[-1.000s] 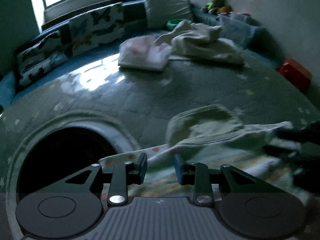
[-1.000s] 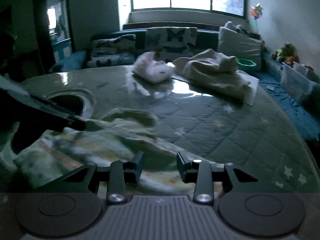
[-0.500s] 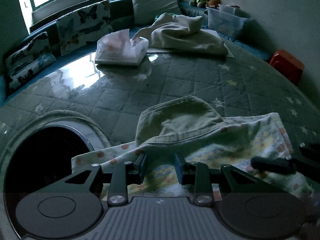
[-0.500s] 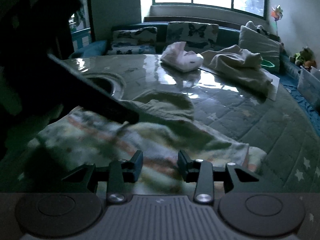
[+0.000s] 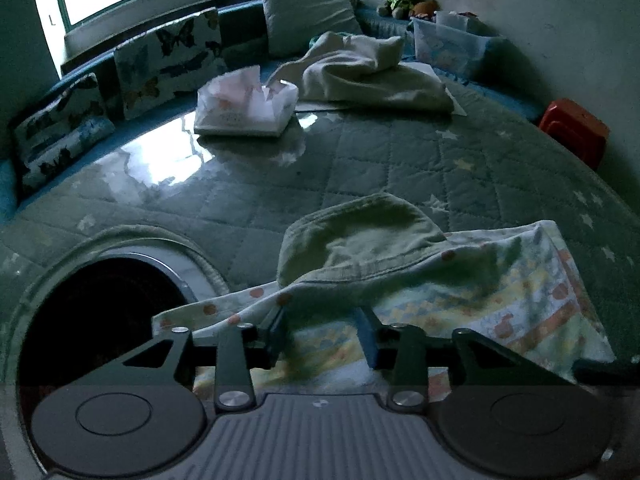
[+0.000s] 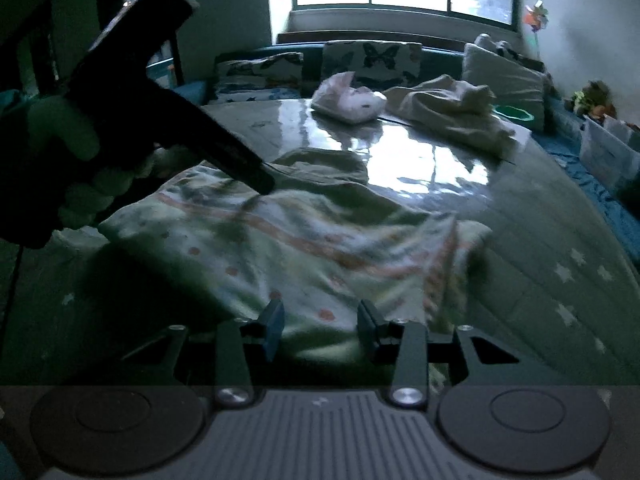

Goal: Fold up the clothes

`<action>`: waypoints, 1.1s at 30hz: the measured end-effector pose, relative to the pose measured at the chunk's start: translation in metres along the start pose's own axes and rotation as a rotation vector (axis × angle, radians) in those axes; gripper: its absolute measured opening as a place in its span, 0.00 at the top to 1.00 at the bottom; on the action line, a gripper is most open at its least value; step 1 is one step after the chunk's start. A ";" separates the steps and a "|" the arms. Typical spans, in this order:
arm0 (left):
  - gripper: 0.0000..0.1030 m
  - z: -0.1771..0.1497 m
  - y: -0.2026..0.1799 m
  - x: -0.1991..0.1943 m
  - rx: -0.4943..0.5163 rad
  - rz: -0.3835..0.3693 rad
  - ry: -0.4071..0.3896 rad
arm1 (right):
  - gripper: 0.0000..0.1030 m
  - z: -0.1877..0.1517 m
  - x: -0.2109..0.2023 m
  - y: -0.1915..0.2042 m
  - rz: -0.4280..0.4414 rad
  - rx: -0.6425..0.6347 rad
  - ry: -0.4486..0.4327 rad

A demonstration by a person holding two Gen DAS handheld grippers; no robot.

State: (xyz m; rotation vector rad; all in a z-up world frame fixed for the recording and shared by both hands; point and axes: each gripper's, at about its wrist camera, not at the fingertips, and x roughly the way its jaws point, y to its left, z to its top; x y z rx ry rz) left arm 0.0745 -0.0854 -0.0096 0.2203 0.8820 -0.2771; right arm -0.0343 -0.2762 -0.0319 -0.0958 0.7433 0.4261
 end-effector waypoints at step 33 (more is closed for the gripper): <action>0.53 -0.067 0.011 -0.046 -0.004 0.025 -0.031 | 0.51 0.030 0.020 0.050 0.061 -0.149 -0.054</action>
